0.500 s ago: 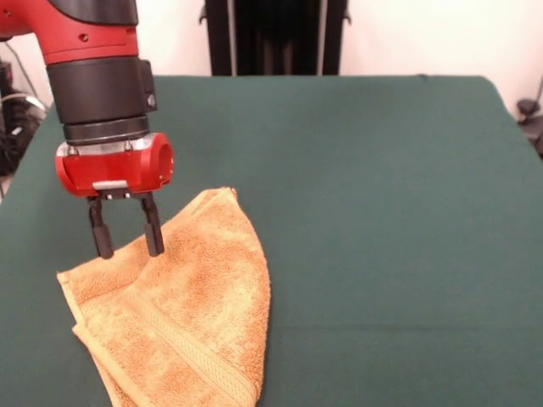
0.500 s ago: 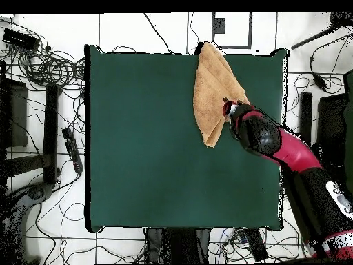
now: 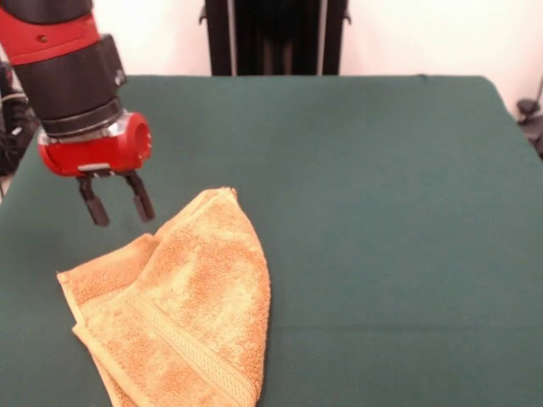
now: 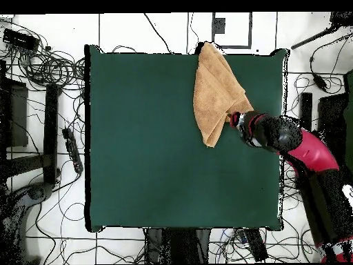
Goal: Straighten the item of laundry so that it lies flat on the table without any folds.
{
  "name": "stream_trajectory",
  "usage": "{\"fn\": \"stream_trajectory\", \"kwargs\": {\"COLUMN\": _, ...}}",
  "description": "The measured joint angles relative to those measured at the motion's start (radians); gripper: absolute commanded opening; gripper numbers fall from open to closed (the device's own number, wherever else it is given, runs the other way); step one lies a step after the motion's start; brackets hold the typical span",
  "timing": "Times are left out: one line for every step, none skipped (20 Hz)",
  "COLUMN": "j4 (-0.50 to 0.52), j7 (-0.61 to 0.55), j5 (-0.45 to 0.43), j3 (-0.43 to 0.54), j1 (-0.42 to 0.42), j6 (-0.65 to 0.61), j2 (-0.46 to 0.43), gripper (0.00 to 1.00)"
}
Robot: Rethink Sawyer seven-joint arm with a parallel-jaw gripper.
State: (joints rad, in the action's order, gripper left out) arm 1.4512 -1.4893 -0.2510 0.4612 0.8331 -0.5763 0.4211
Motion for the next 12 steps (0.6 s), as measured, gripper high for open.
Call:
{"fn": "stream_trajectory", "kwargs": {"j4": -0.002, "j7": 0.000, "j5": -0.004, "j3": -0.001, "j1": 0.003, "j6": -0.006, "j2": 0.000, "gripper": 1.00}}
{"fn": "stream_trajectory", "kwargs": {"j4": -0.005, "j7": 0.000, "j5": -0.009, "j3": -0.003, "j1": 0.006, "j6": -0.009, "j2": 0.000, "gripper": 1.00}}
{"fn": "stream_trajectory", "kwargs": {"j4": -0.008, "j7": 0.000, "j5": -0.018, "j3": -0.006, "j1": 0.012, "j6": -0.006, "j2": -0.001, "gripper": 1.00}}
{"fn": "stream_trajectory", "kwargs": {"j4": -0.008, "j7": 0.000, "j5": -0.023, "j3": -0.008, "j1": 0.015, "j6": -0.002, "j2": -0.001, "gripper": 1.00}}
{"fn": "stream_trajectory", "kwargs": {"j4": -0.009, "j7": 0.000, "j5": -0.034, "j3": -0.011, "j1": 0.020, "j6": 0.011, "j2": -0.002, "gripper": 1.00}}
{"fn": "stream_trajectory", "kwargs": {"j4": -0.009, "j7": 0.000, "j5": -0.039, "j3": -0.013, "j1": 0.022, "j6": 0.019, "j2": -0.004, "gripper": 1.00}}
{"fn": "stream_trajectory", "kwargs": {"j4": -0.009, "j7": 0.000, "j5": -0.047, "j3": -0.015, "j1": 0.025, "j6": 0.031, "j2": -0.006, "gripper": 1.00}}
{"fn": "stream_trajectory", "kwargs": {"j4": -0.009, "j7": 0.000, "j5": -0.056, "j3": -0.020, "j1": 0.028, "j6": 0.050, "j2": -0.011, "gripper": 1.00}}
{"fn": "stream_trajectory", "kwargs": {"j4": -0.009, "j7": 0.000, "j5": -0.062, "j3": -0.023, "j1": 0.033, "j6": 0.074, "j2": -0.021, "gripper": 1.00}}
{"fn": "stream_trajectory", "kwargs": {"j4": -0.009, "j7": 0.000, "j5": -0.064, "j3": -0.023, "j1": 0.036, "j6": 0.084, "j2": -0.027, "gripper": 1.00}}
{"fn": "stream_trajectory", "kwargs": {"j4": -0.009, "j7": 0.000, "j5": -0.067, "j3": -0.022, "j1": 0.041, "j6": 0.099, "j2": -0.037, "gripper": 1.00}}
{"fn": "stream_trajectory", "kwargs": {"j4": -0.008, "j7": 0.000, "j5": -0.070, "j3": -0.023, "j1": 0.053, "j6": 0.120, "j2": -0.056, "gripper": 1.00}}
